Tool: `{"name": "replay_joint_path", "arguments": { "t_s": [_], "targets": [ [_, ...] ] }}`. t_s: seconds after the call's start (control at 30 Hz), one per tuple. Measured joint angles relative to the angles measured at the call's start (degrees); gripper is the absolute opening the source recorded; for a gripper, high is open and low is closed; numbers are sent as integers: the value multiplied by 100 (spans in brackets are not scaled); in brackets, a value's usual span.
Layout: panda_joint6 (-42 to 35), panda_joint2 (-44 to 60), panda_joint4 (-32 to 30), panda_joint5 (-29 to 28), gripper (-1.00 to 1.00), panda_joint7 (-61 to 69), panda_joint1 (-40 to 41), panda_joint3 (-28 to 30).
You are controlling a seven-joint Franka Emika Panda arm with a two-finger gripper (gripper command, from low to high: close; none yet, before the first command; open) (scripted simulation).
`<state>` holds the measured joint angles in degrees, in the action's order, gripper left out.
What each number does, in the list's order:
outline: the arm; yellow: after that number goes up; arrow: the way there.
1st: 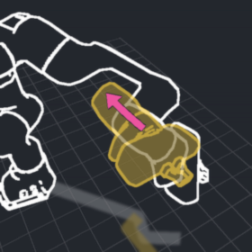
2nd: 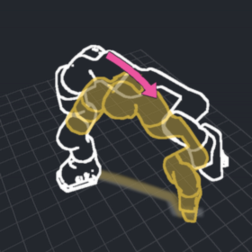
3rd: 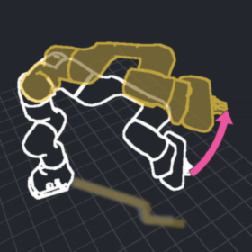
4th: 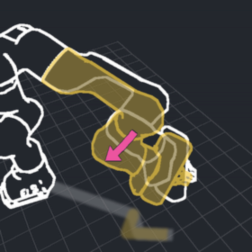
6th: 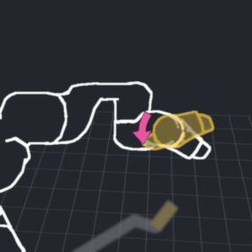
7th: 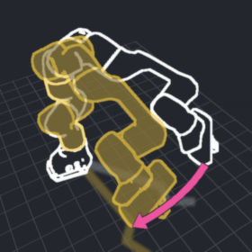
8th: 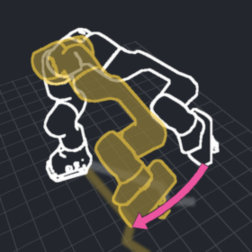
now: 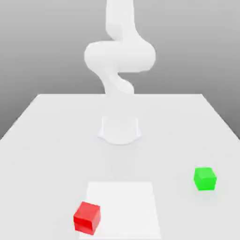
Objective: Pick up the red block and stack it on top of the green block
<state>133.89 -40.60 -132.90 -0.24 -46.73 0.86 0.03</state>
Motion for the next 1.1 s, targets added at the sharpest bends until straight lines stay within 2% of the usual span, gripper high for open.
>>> {"name": "replay_joint_path", "arguments": {
  "t_s": [0.47,0.77,0.97,1.0,1.1],
  "targets": [
    [1185,2944,-629,-92,0,-471,378,153],
    [1938,4814,-1029,86,0,-601,601,261],
    [2854,6060,-951,228,0,-540,701,178],
    [2947,6171,-935,238,-100,-532,709,168],
    [2948,6171,-934,235,-100,-535,709,167]
  ]
}}
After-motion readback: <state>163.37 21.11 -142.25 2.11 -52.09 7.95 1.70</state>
